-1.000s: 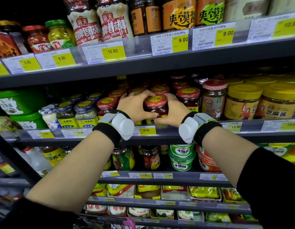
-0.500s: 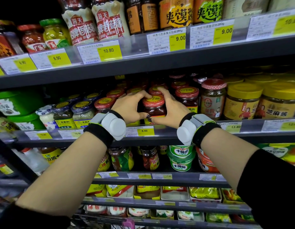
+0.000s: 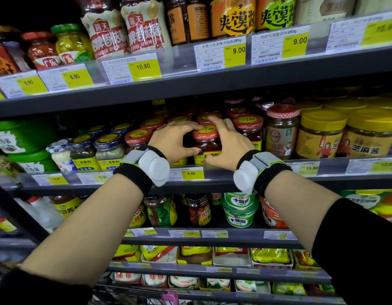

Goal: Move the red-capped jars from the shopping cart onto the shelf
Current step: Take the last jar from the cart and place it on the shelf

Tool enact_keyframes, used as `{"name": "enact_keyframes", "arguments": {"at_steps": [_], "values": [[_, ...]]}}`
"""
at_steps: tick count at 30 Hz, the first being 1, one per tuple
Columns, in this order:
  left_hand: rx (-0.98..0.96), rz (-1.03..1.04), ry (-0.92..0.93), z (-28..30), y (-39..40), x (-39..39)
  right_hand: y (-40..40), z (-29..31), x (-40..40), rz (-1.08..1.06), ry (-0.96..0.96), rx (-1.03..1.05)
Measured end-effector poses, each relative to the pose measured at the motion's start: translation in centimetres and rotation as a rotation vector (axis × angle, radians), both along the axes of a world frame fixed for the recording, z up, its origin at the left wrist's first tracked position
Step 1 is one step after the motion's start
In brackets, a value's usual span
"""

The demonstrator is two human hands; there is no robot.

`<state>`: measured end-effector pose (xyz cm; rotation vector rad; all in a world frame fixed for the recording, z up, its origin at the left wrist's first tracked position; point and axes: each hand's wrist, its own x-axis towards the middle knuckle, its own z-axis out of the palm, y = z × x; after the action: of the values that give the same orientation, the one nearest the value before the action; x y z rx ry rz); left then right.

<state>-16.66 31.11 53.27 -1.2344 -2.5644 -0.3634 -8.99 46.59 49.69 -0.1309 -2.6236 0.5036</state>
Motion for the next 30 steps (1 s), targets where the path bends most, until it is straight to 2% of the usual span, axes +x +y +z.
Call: {"name": "enact_keyframes", "arguments": {"at_steps": [8,19,30], "values": [[-0.020,0.011,0.015,-0.04,0.36,-0.20,0.22,-0.45,0.11,-0.007,0.036,0.071],[-0.002,0.020,0.005,-0.05,0.28,-0.08,0.27,-0.50,0.27,-0.020,0.070,0.053],[-0.101,0.044,0.134,-0.46,0.40,0.31,0.16,-0.48,0.28,-0.037,0.056,0.068]]}}
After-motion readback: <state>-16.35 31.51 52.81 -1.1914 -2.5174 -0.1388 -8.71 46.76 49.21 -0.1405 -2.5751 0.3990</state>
